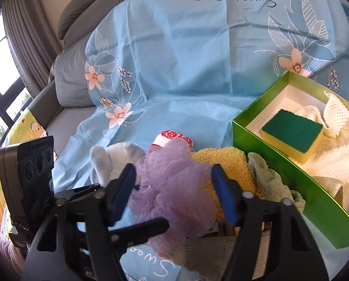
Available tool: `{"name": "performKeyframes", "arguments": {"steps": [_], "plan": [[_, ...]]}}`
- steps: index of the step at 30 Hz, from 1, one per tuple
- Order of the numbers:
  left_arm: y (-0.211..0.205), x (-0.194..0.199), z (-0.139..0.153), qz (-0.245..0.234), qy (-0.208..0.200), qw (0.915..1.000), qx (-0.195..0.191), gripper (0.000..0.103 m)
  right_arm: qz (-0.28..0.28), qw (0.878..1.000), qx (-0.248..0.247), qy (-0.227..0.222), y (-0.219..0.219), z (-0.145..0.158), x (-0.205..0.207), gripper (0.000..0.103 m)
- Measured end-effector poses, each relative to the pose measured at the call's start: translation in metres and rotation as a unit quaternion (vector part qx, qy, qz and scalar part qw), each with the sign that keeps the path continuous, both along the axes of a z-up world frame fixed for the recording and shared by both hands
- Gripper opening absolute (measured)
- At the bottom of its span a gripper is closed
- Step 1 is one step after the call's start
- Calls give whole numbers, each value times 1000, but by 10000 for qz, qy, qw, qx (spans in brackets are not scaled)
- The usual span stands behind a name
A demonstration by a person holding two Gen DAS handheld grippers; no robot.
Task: Organize soft objects
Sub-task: 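Grasp the purple mesh bath puff with the right gripper, then carry the purple puff into the green box and open the right gripper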
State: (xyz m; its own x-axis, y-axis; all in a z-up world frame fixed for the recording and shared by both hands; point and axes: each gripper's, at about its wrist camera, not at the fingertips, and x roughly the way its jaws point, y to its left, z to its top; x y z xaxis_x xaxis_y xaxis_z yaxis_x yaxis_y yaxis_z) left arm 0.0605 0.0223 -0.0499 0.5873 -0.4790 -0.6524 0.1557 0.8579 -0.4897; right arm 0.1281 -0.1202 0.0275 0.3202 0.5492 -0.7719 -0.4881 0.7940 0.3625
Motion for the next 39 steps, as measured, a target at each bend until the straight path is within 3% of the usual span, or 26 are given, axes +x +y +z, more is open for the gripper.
{"name": "performKeyframes", "arguments": {"steps": [1,3,4,6,11,19,28,39], "plan": [[2,0,-1,12,13,10000,-60,43,5,10000,-76,34,1,-3,1,45],[4,0,-3,-11,66,9998,-165,25,10,9999,-118,77,1,-6,1,33],[4,0,-4,-17,98,9998,-195,22,25,9999,-110,83,1,-6,0,29],[8,-1,-4,29,118,9995,-303,18,28,9998,-177,42,1,-7,-2,21],[11,-8,6,100,27,9994,-338,18,23,9999,-141,-38,-1,-3,-10,13],[0,-22,51,-71,-513,9986,98,18,-63,9981,-21,-605,-7,34,-28,12],[-35,-2,100,-419,-1020,9926,508,18,-461,9906,88,-1287,-39,82,-29,12],[-108,54,118,-925,-1057,9875,716,18,-1120,9804,-146,-1617,-100,94,-10,12]]}}
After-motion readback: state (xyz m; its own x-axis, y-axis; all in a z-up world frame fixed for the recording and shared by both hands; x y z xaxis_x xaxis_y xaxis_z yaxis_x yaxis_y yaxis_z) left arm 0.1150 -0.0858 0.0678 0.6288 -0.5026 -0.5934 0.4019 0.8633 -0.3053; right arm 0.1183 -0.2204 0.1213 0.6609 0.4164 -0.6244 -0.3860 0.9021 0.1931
